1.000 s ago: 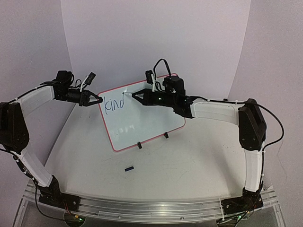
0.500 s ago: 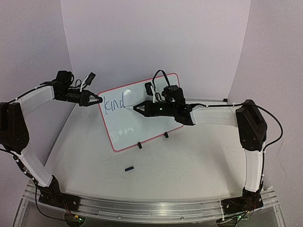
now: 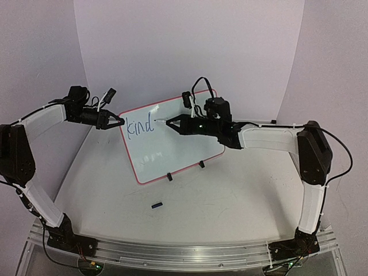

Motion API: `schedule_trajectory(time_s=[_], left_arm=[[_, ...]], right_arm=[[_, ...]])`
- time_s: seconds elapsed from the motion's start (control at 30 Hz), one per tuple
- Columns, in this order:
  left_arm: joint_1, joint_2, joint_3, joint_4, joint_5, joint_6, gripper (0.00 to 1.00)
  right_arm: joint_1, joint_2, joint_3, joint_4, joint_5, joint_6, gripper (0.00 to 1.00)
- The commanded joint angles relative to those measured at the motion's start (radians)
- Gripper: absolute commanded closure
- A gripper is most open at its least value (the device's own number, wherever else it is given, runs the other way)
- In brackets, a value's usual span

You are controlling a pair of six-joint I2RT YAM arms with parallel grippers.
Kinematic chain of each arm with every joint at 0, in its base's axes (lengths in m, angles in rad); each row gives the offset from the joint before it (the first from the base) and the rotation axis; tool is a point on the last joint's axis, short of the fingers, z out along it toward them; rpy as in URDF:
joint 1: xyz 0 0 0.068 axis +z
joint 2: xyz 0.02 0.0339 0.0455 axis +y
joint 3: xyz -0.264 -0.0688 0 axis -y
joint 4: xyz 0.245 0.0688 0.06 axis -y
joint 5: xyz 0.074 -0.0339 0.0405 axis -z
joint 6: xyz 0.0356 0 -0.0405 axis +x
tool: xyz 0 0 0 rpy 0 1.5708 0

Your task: Write a sentence on the whiteboard

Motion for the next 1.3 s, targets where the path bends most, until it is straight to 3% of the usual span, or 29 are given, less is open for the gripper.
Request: schedule_trajectory(time_s=[0.0,0.5,1.27], left_arm=[[-0.008,-0.017,0.018,-0.037,-0.042,0.043,1.0],[-0.008,-0.017,0.018,-0.037,-0.04,0.043,1.0],[-0.008,-0.016,0.018,-0.036,-0.043,0.043,1.0]], right_arm=[[-0.003,-0.027,0.017,0.046,-0.001,-0.004,1.0],[-0.003,0.065,0.112,0.029,-0.024,0.015,1.0],[-0.005,0.01,0.027,0.038,0.102,0.016,1.0]])
